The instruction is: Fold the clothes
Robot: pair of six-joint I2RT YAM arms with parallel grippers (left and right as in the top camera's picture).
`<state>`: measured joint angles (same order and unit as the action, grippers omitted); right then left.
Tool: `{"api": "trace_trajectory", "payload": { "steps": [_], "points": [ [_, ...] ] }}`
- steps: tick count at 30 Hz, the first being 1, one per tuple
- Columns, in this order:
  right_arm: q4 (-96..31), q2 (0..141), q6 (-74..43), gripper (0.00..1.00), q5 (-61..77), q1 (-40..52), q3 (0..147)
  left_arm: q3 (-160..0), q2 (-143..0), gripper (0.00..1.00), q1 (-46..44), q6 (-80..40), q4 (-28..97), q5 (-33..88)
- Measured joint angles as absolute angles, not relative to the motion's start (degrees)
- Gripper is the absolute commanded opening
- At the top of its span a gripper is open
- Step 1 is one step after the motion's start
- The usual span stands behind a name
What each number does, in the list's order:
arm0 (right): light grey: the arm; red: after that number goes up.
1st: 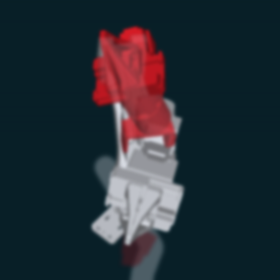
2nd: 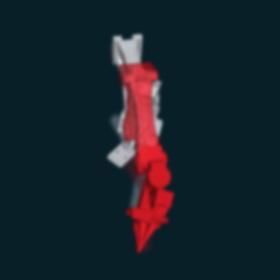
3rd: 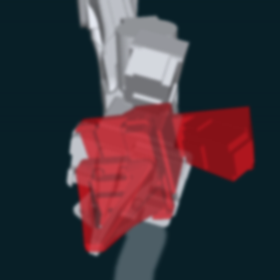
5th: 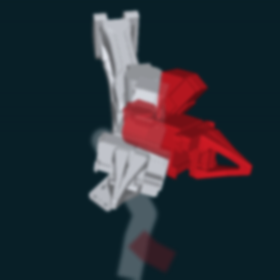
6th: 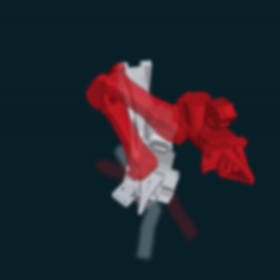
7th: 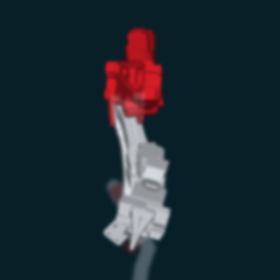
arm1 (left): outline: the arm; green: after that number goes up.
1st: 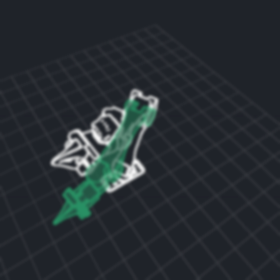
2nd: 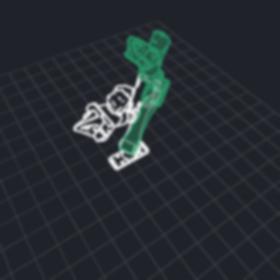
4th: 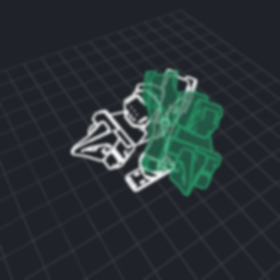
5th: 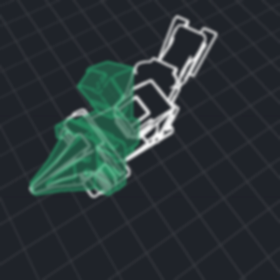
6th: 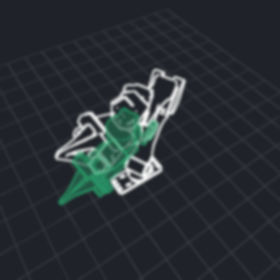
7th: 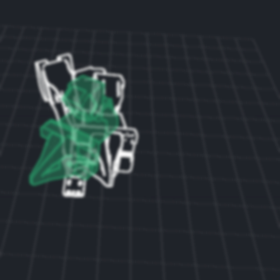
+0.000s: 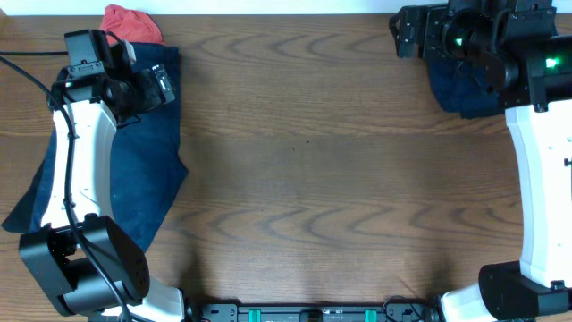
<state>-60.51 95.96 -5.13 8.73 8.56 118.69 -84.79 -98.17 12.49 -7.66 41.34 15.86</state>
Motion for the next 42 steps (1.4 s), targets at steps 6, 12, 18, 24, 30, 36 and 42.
{"api": "trace_trajectory", "payload": {
  "steps": [6, 12, 18, 24, 30, 36, 42],
  "points": [
    [-62.76, 95.88, -5.1, 0.99, 5.17, 8.56, 118.69, -84.79, -98.17, 0.98, 12.49, -7.66, 41.34, 15.86],
    [-61.17, 91.66, -3.62, 0.99, 2.94, 8.54, 114.43, -84.79, -98.17, 0.98, 12.49, -7.66, 41.34, 15.88],
    [-46.74, 79.13, -0.82, 0.99, 2.52, 7.66, 97.23, -84.79, -98.17, 0.98, 12.49, -7.66, 41.3, 15.77],
    [-34.17, 63.46, 0.01, 0.99, 2.39, 5.1, 70.08, -84.79, -98.17, 0.98, 12.49, -7.64, 41.39, 15.79],
    [-22.15, 48.58, 0.43, 0.99, 2.31, 4.36, 45.78, -84.79, -98.17, 0.98, 12.49, -7.66, 41.32, 15.81],
    [-8.84, 32.69, 0.49, 0.99, 2.31, 4.36, 27.11, -84.79, -98.17, 0.98, 12.49, -7.66, 41.32, 15.81],
    [-4.84, 20.43, -0.14, 0.99, 2.33, 4.36, 12.56, -84.79, -98.17, 0.98, 12.49, -7.64, 41.32, 15.84]
  ]
}}
